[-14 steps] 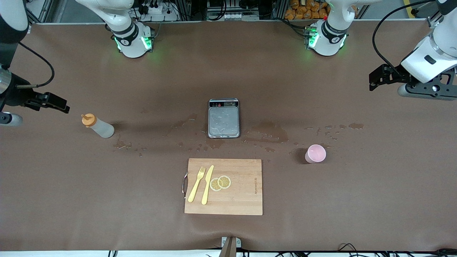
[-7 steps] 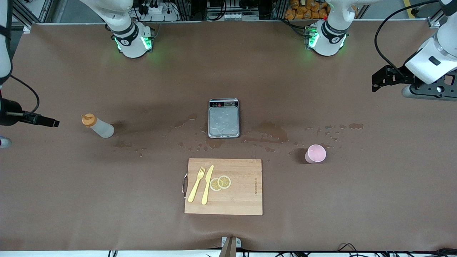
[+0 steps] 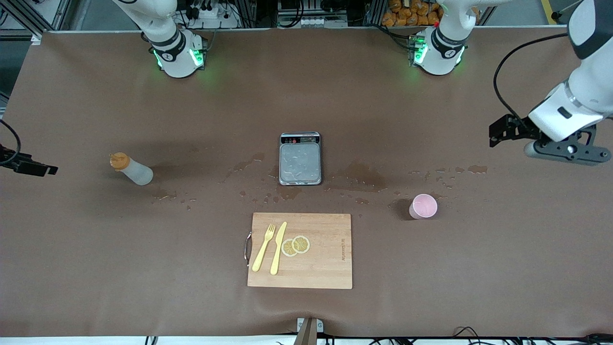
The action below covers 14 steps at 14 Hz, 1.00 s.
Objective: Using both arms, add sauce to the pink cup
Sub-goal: 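Grasp the orange-capped bottle with the right gripper while the left gripper grasps the cup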
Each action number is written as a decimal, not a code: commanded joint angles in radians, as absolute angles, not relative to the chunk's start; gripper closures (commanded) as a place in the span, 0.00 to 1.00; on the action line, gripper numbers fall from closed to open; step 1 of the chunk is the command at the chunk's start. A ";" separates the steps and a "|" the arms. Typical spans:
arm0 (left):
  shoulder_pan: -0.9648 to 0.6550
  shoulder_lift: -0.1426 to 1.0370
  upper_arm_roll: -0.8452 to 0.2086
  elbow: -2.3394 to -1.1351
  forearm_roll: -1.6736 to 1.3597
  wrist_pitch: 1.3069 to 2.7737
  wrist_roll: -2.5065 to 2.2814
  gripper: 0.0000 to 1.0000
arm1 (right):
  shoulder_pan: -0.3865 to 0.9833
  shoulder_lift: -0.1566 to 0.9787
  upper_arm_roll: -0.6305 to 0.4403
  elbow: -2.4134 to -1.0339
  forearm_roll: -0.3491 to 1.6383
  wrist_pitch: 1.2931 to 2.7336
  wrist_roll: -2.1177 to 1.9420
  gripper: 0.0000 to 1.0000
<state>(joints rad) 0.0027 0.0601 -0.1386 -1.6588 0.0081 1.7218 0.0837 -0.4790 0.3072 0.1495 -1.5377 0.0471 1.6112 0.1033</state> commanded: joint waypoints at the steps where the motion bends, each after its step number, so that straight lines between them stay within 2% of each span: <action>1: 0.006 0.118 -0.149 -1.651 0.001 1.755 0.115 0.00 | -0.520 0.327 0.169 -1.525 0.072 1.597 0.132 0.00; 5: 0.000 0.282 -0.147 -1.516 0.014 1.755 0.106 0.00 | -0.566 0.351 0.169 -1.525 0.129 1.597 0.161 0.00; 11: 0.017 0.415 -0.138 -1.511 0.002 1.773 0.091 0.00 | -0.629 0.403 0.169 -1.522 0.185 1.598 0.195 0.00; 14: 0.000 0.486 -0.140 -1.514 0.006 1.853 0.086 0.00 | -0.664 0.440 0.169 -1.522 0.241 1.597 0.233 0.00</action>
<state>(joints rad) 0.0119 0.4367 -0.1353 -1.5434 0.0078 1.8203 0.0966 -0.6230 0.4098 0.1487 -1.5395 0.1952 1.6062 0.1939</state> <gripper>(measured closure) 0.000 0.000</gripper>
